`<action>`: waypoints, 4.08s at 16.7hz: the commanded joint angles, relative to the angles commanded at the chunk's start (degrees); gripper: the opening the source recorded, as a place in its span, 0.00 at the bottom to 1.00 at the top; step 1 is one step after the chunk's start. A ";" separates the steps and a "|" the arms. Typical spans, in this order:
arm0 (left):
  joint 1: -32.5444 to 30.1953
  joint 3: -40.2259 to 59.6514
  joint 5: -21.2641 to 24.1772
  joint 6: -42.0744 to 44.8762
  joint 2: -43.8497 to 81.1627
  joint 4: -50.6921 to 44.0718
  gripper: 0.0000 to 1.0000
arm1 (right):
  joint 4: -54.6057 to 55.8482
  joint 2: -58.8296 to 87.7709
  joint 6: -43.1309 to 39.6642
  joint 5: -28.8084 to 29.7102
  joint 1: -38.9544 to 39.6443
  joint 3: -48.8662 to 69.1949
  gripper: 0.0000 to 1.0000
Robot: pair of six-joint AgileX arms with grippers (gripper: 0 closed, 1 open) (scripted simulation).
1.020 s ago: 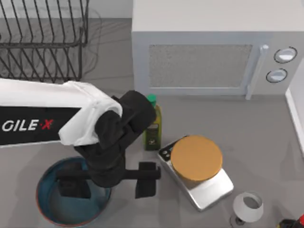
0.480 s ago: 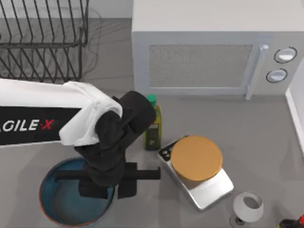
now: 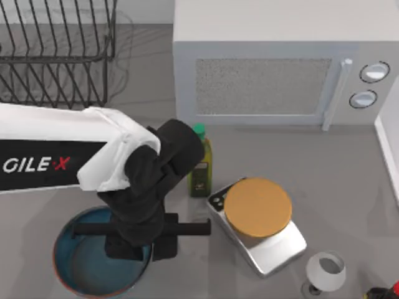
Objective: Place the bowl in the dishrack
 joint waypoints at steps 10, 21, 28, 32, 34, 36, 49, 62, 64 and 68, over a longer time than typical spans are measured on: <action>-0.60 15.55 -0.04 -0.68 -1.37 -17.31 0.00 | 0.00 0.00 0.00 0.00 0.00 0.00 1.00; -0.50 39.73 0.00 -0.60 -6.34 -45.95 0.00 | 0.00 0.00 0.00 0.00 0.00 0.00 1.00; 3.21 39.28 0.14 1.79 -8.44 -42.03 0.00 | 0.00 0.00 0.00 0.00 0.00 0.00 1.00; 14.58 37.35 0.88 8.68 -14.47 -29.10 0.00 | 0.00 0.00 0.00 0.00 0.00 0.00 1.00; 21.56 34.87 1.59 13.38 -18.20 -19.84 0.00 | 0.00 0.00 0.00 0.00 0.00 0.00 1.00; 28.68 31.23 2.60 18.63 -22.56 -9.56 0.00 | 0.00 0.00 0.00 0.00 0.00 0.00 1.00; 52.51 6.83 11.83 41.52 -50.96 32.06 0.00 | 0.00 0.00 0.00 0.00 0.00 0.00 1.00; 50.37 5.00 9.90 41.60 -31.34 53.10 0.00 | 0.00 0.00 0.00 0.00 0.00 0.00 1.00; 49.49 3.40 9.11 41.76 -23.94 62.44 0.00 | 0.00 0.00 0.00 0.00 0.00 0.00 1.00; 47.62 -0.37 7.49 41.93 -10.72 80.53 0.00 | 0.00 0.00 0.00 0.00 0.00 0.00 1.00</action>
